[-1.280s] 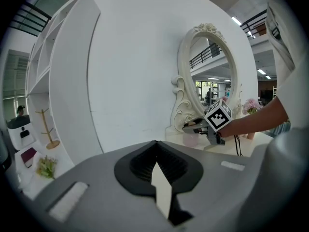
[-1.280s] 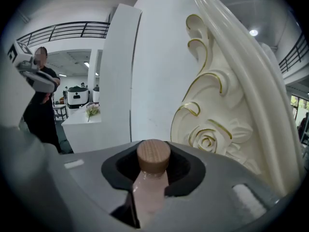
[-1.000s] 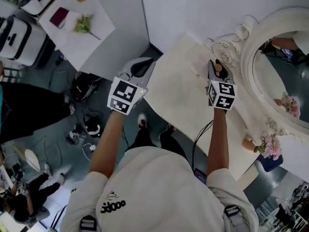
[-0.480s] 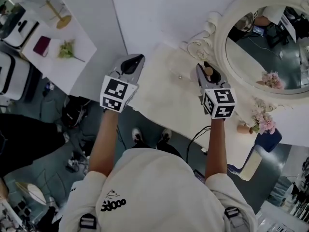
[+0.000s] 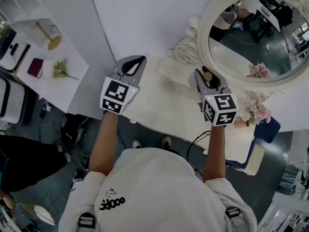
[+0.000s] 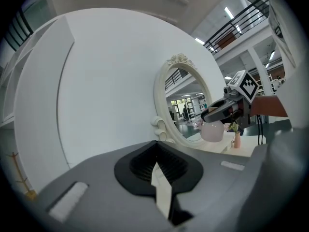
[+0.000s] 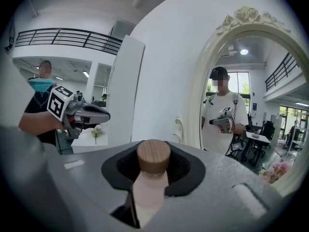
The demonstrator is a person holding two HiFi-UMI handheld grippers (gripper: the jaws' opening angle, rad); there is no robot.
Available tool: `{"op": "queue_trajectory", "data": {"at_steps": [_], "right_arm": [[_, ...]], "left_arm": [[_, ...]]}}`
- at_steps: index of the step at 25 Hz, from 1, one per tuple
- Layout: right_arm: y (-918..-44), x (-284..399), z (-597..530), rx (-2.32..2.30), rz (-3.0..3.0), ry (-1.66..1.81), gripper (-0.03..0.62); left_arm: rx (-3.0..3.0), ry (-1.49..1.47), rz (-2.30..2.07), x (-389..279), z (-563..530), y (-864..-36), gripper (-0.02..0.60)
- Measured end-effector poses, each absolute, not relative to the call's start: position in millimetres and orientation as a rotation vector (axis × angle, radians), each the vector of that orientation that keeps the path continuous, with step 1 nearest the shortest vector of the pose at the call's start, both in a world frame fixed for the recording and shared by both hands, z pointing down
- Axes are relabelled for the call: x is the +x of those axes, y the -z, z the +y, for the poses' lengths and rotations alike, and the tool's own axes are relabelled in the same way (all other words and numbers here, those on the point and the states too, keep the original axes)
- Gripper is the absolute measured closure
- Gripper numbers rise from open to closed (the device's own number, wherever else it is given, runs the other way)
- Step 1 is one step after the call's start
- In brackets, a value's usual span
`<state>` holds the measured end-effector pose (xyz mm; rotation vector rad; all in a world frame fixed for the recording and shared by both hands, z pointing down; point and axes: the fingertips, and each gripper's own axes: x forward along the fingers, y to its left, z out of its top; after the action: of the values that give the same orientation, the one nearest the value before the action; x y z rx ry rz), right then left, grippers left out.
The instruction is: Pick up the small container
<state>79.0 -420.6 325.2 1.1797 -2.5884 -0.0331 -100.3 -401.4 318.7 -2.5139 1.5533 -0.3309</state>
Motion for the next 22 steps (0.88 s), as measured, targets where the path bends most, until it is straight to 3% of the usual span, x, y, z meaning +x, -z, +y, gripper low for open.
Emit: {"op": "queue_trajectory", "data": {"at_steps": [22], "right_arm": [[-297,95,-412,1.247,-2.597,0.085,0.488]], "left_arm": [[-2.525,0.277,1.387,-58,-408,-288,0.565]]}}
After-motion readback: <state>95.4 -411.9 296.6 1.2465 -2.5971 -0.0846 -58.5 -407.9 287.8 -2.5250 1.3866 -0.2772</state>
